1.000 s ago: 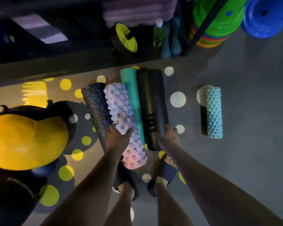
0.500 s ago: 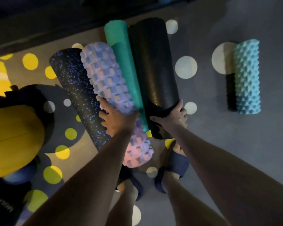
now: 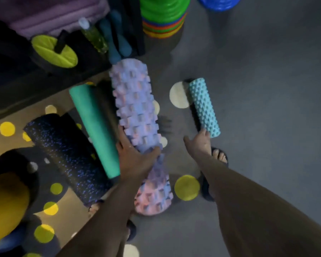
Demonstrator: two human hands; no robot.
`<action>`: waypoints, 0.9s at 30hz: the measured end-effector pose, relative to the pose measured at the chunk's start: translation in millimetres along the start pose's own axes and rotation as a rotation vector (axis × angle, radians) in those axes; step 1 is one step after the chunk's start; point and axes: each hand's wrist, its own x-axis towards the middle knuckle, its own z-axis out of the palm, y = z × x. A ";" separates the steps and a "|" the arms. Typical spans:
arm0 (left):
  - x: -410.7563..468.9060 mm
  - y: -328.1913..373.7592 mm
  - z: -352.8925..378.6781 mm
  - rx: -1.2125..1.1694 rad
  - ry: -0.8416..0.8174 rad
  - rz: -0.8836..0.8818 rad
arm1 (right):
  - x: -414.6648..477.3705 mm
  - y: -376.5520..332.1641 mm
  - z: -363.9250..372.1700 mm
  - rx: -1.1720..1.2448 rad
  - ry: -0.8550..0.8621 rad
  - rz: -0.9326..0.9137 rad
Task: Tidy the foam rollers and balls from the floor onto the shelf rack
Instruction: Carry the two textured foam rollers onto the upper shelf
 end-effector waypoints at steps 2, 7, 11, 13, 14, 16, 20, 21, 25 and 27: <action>22.3 10.6 54.4 -0.035 -0.043 0.026 | 60.2 22.7 0.3 -0.125 -0.023 0.018; 73.5 -4.1 183.8 -0.135 -0.083 0.006 | 185.9 84.8 20.5 -0.405 -0.047 0.009; 68.7 -0.4 210.7 -0.154 -0.014 -0.095 | 222.0 96.8 -3.8 -0.282 -0.086 0.093; 51.0 15.6 199.6 -0.084 0.016 -0.169 | 212.8 80.1 -31.7 -0.196 -0.200 0.164; 39.7 27.1 190.3 -0.054 0.005 -0.214 | 198.8 70.5 -46.1 -0.151 -0.239 0.186; 12.5 57.0 161.2 -0.028 0.007 -0.226 | 154.3 47.6 -76.6 -0.077 -0.293 0.184; -49.9 136.7 72.3 0.030 -0.003 -0.196 | 27.6 -15.6 -173.3 0.036 -0.362 0.137; -67.1 157.8 45.9 0.014 -0.033 -0.174 | -6.5 -32.6 -206.3 0.033 -0.365 0.104; -137.8 247.8 -79.8 -0.044 -0.046 -0.087 | -143.5 -114.6 -332.7 0.097 -0.371 -0.010; -164.0 281.3 -141.0 -0.103 -0.003 -0.029 | -193.6 -150.2 -372.3 0.113 -0.382 -0.054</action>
